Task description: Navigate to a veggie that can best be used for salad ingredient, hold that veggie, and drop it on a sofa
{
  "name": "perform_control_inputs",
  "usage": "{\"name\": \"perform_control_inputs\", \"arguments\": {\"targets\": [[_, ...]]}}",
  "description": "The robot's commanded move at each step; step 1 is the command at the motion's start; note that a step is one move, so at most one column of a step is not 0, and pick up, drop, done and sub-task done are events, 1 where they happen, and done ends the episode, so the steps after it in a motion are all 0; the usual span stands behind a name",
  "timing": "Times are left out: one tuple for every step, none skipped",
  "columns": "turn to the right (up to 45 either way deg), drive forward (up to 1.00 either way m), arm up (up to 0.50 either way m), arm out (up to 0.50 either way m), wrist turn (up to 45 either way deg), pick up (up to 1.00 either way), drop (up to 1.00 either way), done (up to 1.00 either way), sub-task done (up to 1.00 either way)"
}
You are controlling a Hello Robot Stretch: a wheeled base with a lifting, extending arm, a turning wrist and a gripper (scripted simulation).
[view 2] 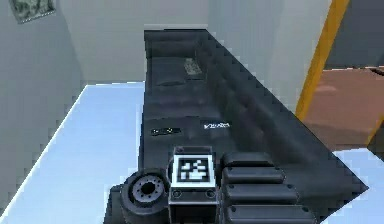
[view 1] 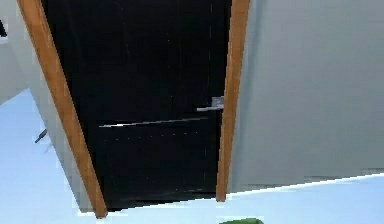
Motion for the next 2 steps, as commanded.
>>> {"name": "perform_control_inputs", "arguments": {"targets": [[-6.0,0.0,0.0,0.0,0.0,0.0,0.0,0.0,0.0],[-3.0,0.0,0.0,0.0,0.0,0.0,0.0,0.0,0.0]]}}
